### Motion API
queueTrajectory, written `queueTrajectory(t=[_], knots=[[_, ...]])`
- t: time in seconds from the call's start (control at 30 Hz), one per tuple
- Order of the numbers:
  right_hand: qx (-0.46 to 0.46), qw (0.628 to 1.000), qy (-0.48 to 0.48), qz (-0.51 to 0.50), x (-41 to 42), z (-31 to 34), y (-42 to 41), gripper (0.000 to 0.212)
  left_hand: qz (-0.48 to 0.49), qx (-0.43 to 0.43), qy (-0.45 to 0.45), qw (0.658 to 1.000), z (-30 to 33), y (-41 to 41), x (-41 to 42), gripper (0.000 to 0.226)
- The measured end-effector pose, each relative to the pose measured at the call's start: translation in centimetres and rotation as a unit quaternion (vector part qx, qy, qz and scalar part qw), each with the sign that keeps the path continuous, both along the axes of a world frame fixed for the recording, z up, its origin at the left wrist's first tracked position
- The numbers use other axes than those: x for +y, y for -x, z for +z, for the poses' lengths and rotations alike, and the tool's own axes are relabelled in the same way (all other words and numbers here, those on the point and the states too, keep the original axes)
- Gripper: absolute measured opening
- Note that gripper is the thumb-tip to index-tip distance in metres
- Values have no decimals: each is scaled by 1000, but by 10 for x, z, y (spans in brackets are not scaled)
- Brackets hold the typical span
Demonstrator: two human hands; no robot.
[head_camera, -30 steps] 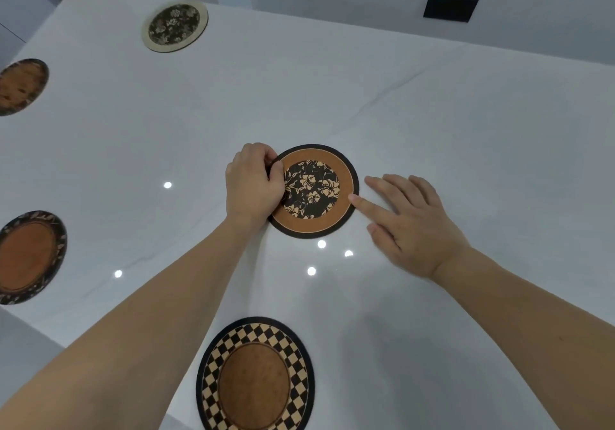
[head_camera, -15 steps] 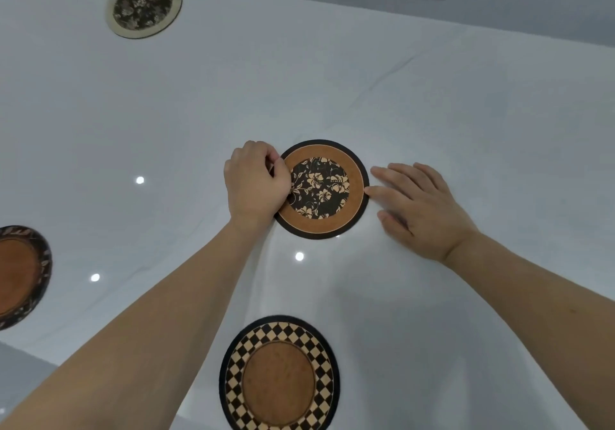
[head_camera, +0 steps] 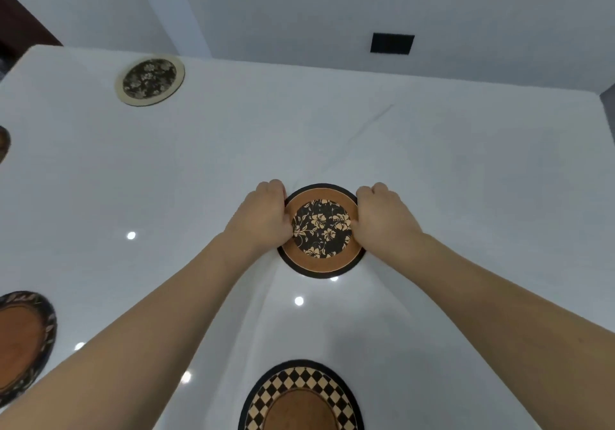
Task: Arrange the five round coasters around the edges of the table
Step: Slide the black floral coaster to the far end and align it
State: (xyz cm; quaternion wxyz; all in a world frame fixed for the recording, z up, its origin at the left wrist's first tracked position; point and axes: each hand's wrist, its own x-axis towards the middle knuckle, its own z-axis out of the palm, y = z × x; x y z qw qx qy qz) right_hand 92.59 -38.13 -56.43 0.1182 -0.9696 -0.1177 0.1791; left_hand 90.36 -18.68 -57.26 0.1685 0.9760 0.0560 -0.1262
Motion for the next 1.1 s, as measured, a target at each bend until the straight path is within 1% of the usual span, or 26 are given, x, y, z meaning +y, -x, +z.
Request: queueTrajectory(t=[0.03,0.1,0.2,0.3,0.37,0.43,0.5,0.57,0.63,0.73,0.8,0.9,1.0,1.1], knots=[[23,999,8,-23,5,3,-1,26,-28,11,-20,999,4,0,-3,29],[73,994,-16,-85,11,7,-5,22,-50,21,-59,997,9,0,-12,26],[95,987,-39,-127,12,9,-9,11,2,38,-60,997,11,-3,-17,15],[99,985,-38,-133,11,4,-10,28,37,48,-50,997,11,-9,-14,13],[98,984,-54,-141,8,2,-11,32,45,44,-48,997,12,-11,-15,14],[90,983,-66,-145,5,2,-11,30,57,34,-41,997,13,-10,-17,12],[80,983,-80,-145,3,3,-9,19,69,15,-38,997,14,-8,-20,8],[70,982,-93,-148,3,4,-4,15,69,0,-44,997,14,-4,-24,6],[57,983,-96,-144,3,5,-1,13,61,-12,-55,997,14,0,-29,11],[36,988,-84,-122,3,3,1,21,56,-36,-66,996,11,5,-31,12],[20,992,-73,-104,1,2,2,22,55,-52,-72,995,10,5,-30,9],[-2,995,-56,-82,-2,1,2,20,44,-61,-80,994,8,4,-28,17],[1,993,-80,-91,-3,3,-4,18,56,-65,-60,995,6,-4,-25,18],[15,988,-113,-106,-4,6,-14,22,60,-54,-55,995,6,-19,-19,19]])
